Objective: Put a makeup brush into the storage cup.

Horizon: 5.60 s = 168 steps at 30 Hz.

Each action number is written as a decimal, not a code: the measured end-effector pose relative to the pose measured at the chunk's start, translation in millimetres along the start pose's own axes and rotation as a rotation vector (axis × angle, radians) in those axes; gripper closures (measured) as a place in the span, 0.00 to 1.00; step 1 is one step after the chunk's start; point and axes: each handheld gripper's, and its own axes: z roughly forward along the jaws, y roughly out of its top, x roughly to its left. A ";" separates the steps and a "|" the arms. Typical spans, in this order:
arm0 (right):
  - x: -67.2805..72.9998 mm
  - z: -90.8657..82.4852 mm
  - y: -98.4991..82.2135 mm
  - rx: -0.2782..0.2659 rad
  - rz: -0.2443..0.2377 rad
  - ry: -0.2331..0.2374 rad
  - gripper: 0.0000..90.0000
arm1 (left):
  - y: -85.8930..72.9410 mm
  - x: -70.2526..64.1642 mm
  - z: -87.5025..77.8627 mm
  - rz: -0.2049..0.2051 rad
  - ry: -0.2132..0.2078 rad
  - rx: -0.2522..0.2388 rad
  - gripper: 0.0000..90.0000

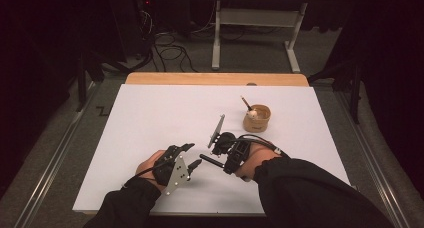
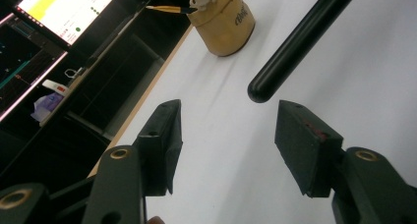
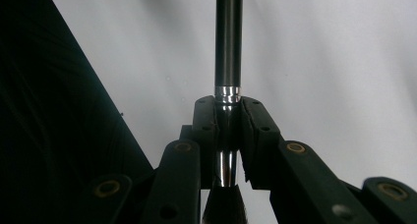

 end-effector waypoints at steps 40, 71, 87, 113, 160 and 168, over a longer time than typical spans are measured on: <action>9.5 5.4 33.0 0.093 -0.061 0.014 0.88 | 2.9 -15.0 4.0 0.153 -0.036 0.027 0.66; 4.7 -0.2 32.3 0.074 -0.063 0.005 0.82 | 2.3 -20.0 4.8 0.241 -0.042 0.028 0.87; 3.0 -4.7 32.4 0.048 -0.060 -0.018 0.56 | 1.9 -17.4 4.8 0.223 -0.046 0.030 0.88; -12.4 -27.8 3.6 -0.033 0.008 -0.060 0.21 | 0.1 -10.7 4.3 0.183 -0.039 0.056 0.88; -58.7 43.5 -71.0 -0.281 0.246 -0.131 0.18 | -31.0 27.5 4.2 -0.226 -0.034 0.090 0.88; -59.4 52.8 -80.7 -0.419 0.276 -0.170 0.18 | -38.1 35.1 3.4 -0.356 -0.046 0.068 0.88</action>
